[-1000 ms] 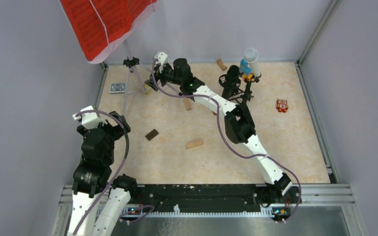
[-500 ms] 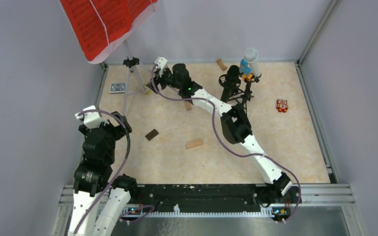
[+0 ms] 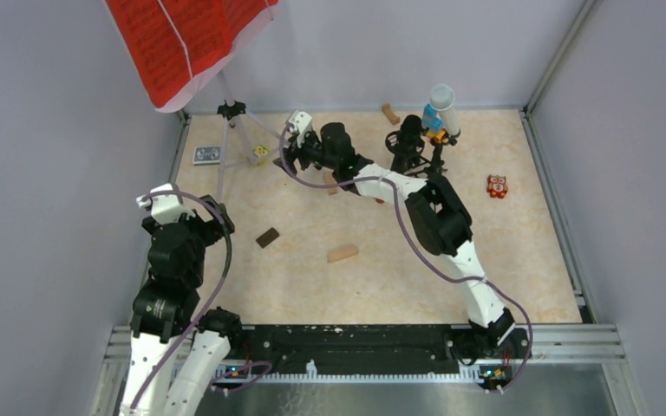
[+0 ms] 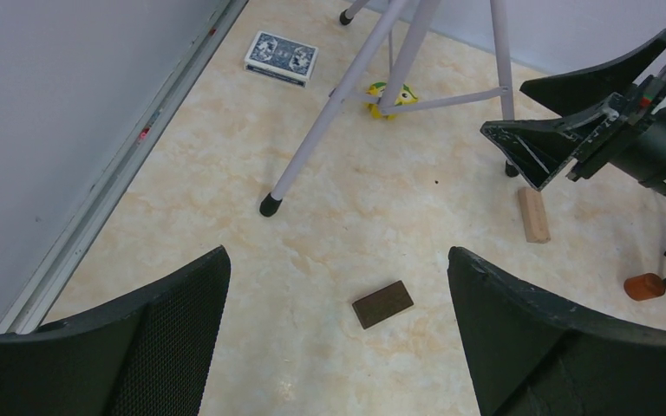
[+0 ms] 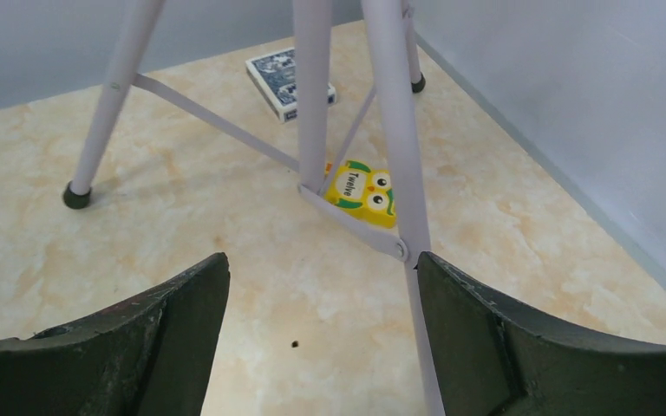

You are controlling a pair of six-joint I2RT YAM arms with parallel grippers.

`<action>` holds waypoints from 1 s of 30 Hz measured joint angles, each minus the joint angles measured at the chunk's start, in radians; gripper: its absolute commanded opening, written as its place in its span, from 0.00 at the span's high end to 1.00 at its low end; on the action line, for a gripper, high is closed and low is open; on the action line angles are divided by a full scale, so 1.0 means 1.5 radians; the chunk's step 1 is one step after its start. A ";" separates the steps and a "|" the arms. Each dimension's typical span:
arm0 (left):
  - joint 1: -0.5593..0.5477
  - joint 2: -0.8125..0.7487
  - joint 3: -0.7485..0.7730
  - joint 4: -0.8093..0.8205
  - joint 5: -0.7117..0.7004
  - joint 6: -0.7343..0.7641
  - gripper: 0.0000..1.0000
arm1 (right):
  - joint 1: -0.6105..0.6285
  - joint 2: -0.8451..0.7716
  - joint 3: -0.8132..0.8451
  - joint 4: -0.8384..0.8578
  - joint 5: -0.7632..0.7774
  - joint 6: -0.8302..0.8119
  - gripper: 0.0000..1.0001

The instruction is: Pack up the instrument practice props

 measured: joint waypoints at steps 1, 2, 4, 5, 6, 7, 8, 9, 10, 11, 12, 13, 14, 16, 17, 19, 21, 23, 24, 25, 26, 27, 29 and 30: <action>0.000 0.001 0.000 0.002 0.001 0.000 0.01 | 0.001 -0.017 -0.020 0.005 -0.003 0.001 0.21; 0.000 0.001 -0.001 0.003 0.003 0.000 0.01 | 0.003 -0.030 -0.030 0.005 -0.006 0.002 0.21; 0.000 0.002 -0.001 0.003 0.007 0.000 0.01 | 0.005 -0.043 -0.031 0.006 -0.008 0.003 0.21; 0.000 0.002 -0.001 0.003 0.008 0.000 0.01 | 0.006 -0.046 -0.029 0.004 -0.009 0.003 0.21; 0.000 0.002 -0.001 0.004 0.010 0.001 0.01 | 0.006 -0.048 -0.023 -0.002 -0.011 0.003 0.21; 0.000 0.002 -0.002 0.004 0.010 0.001 0.01 | 0.006 -0.048 -0.013 -0.011 -0.012 0.003 0.21; 0.000 0.002 -0.002 0.005 0.010 0.001 0.01 | 0.006 -0.048 0.000 -0.030 -0.012 0.003 0.21; 0.000 0.002 -0.003 0.006 0.010 0.001 0.01 | 0.006 -0.048 0.011 -0.041 -0.013 0.003 0.21; 0.000 0.003 -0.004 0.005 0.011 0.001 0.01 | 0.005 -0.048 0.024 -0.048 -0.013 0.003 0.21; 0.000 0.003 -0.004 0.006 0.012 0.001 0.01 | 0.005 -0.048 0.034 -0.049 -0.014 0.003 0.21; 0.000 0.003 -0.004 0.006 0.012 0.001 0.01 | 0.005 -0.048 0.042 -0.049 -0.014 0.003 0.21; 0.000 0.004 -0.004 0.006 0.013 0.001 0.01 | 0.005 -0.048 0.050 -0.049 -0.014 0.003 0.21; 0.000 0.005 -0.004 0.007 0.013 0.001 0.01 | 0.005 -0.048 0.055 -0.049 -0.014 0.003 0.21; 0.000 0.008 -0.005 0.008 0.016 0.001 0.01 | 0.005 -0.048 0.065 -0.050 -0.015 0.003 0.21; 0.000 0.008 -0.005 0.008 0.018 0.002 0.01 | 0.005 -0.048 0.071 -0.055 -0.016 0.003 0.21; 0.000 0.011 -0.005 0.008 0.020 0.003 0.01 | 0.002 -0.041 0.095 -0.072 -0.018 0.003 0.22; 0.000 0.011 -0.005 0.008 0.024 0.004 0.01 | 0.001 -0.022 0.144 -0.089 -0.011 0.003 0.24; 0.000 0.011 -0.005 0.009 0.027 0.005 0.01 | -0.003 -0.004 0.183 -0.099 -0.012 0.003 0.29; 0.000 0.011 -0.005 0.009 0.027 0.006 0.01 | -0.005 0.006 0.198 -0.099 -0.016 0.003 0.32; 0.000 0.011 -0.005 0.009 0.028 0.006 0.01 | -0.009 0.014 0.208 -0.097 -0.024 -0.001 0.34; 0.000 0.011 -0.005 0.009 0.028 0.006 0.01 | -0.012 0.018 0.207 -0.094 -0.032 -0.009 0.37; 0.000 0.011 -0.005 0.009 0.028 0.007 0.01 | -0.017 0.020 0.200 -0.087 -0.041 -0.014 0.42; 0.000 0.011 -0.005 0.009 0.028 0.008 0.01 | -0.025 0.018 0.155 -0.037 -0.068 -0.023 0.50; 0.000 0.011 -0.005 0.009 0.028 0.008 0.01 | -0.028 0.014 0.127 -0.016 -0.080 -0.028 0.54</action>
